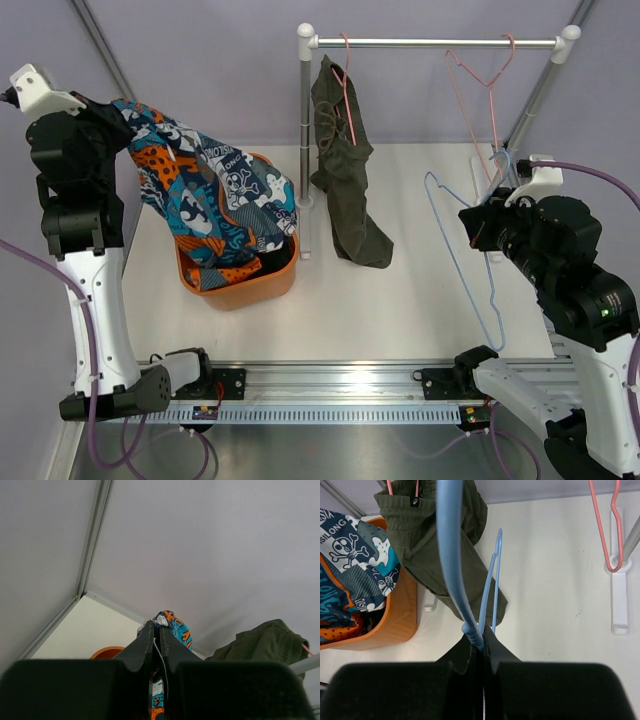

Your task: Remove the shorts from the hanger

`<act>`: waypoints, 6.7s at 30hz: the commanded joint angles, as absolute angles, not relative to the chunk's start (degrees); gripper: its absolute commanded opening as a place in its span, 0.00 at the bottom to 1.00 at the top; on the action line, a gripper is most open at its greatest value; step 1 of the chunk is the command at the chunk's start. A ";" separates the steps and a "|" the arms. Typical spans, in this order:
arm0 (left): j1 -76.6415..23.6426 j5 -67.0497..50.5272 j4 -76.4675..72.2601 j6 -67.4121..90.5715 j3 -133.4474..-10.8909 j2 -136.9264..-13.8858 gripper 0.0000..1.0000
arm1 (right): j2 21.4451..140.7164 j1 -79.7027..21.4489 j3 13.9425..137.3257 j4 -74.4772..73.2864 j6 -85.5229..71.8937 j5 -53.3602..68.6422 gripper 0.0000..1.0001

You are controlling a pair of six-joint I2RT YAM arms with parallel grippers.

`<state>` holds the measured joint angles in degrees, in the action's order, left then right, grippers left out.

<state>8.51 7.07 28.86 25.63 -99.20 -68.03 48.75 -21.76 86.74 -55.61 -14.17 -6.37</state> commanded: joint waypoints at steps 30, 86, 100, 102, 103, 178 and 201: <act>-9.32 -6.86 4.82 47.55 -53.08 -83.68 0.86 | 52.64 -22.24 89.64 -49.92 -13.71 -1.76 0.00; -14.68 -13.89 30.94 15.91 -41.84 -22.85 0.99 | 102.39 -5.19 126.65 -31.20 -1.23 11.25 0.00; -15.47 -12.31 31.29 16.08 -41.84 -22.94 0.99 | 99.94 -5.19 123.05 -32.69 -4.57 8.44 0.22; -15.47 -12.22 31.29 16.17 -41.84 -23.03 0.99 | 98.18 -5.19 122.44 -32.96 -5.18 7.56 0.34; -15.47 -12.13 31.29 16.17 -41.84 -23.03 0.99 | 97.56 -5.19 122.17 -33.13 -5.53 7.21 0.43; -16.17 -7.21 33.57 15.38 -41.66 -16.79 0.99 | 114.88 -29.97 132.19 -14.41 -2.29 -11.86 0.56; -16.70 -7.12 33.66 15.47 -41.57 -17.05 0.99 | 111.28 -29.88 133.33 -15.64 -1.06 -12.83 0.00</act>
